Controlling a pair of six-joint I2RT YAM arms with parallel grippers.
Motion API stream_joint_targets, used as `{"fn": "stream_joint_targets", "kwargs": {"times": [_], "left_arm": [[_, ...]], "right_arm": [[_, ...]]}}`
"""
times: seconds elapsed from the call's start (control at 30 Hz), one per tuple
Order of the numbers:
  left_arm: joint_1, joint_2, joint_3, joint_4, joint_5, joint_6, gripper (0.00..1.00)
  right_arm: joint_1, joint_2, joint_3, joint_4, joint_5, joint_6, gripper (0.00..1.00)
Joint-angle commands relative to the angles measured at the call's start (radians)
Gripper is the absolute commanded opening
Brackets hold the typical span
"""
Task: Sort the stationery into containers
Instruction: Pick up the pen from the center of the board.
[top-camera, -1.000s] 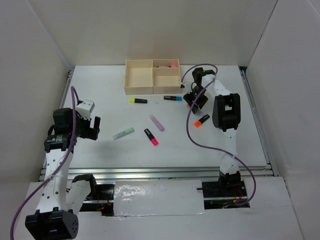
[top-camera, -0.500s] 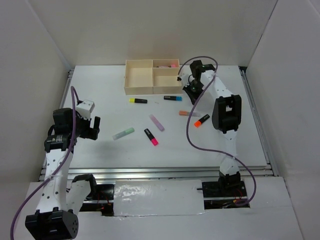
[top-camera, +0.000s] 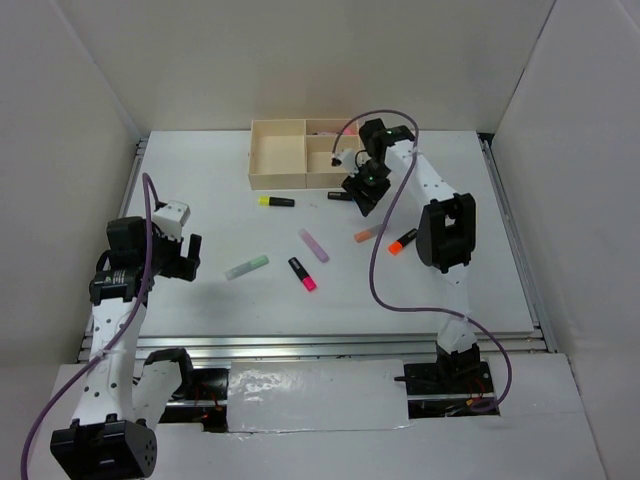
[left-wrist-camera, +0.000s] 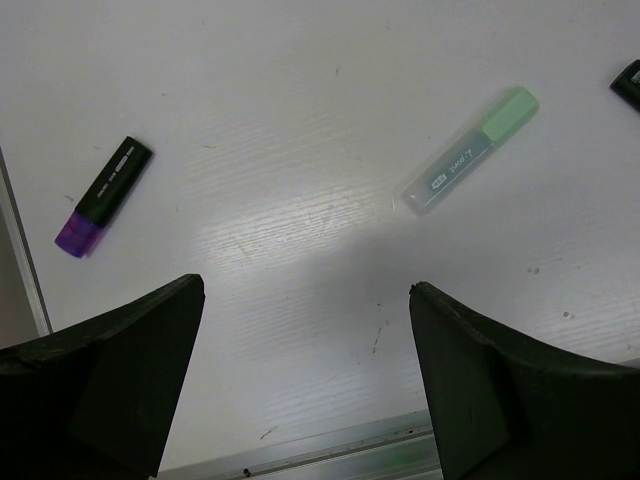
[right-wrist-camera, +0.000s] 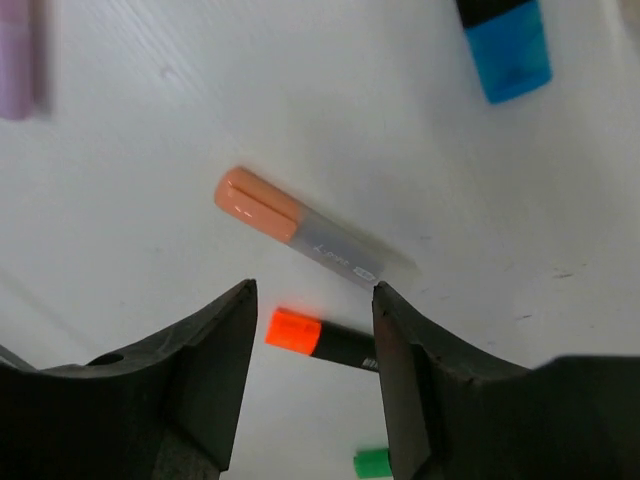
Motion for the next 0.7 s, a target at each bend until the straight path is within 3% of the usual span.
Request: {"fn": "stream_joint_targets", "kwargs": {"times": [0.0, 0.17, 0.33, 0.5, 0.57, 0.67], "left_arm": [[-0.003, -0.018, 0.002, 0.012, 0.043, 0.021, 0.97], [-0.003, -0.014, 0.005, -0.005, 0.080, 0.042, 0.99], [-0.003, 0.000, 0.012, -0.022, 0.100, 0.054, 0.99], [-0.003, -0.003, 0.013, -0.030, 0.103, 0.064, 0.99], [-0.002, -0.009, 0.012, -0.028, 0.105, 0.065, 0.99], [-0.003, -0.004, 0.012, -0.030, 0.106, 0.067, 0.99]], "right_arm": [[-0.050, -0.039, -0.097, -0.086, 0.034, -0.201, 0.57], [-0.053, -0.133, -0.277, 0.015, 0.054, -0.374, 0.62], [-0.013, -0.139, -0.299, 0.045, 0.063, -0.528, 0.69], [0.025, -0.112, -0.274, 0.103, 0.129, -0.554, 0.76], [0.045, -0.110, -0.287, 0.132, 0.166, -0.558, 0.85], [0.062, -0.116, -0.307, 0.163, 0.224, -0.569, 0.85]]}}
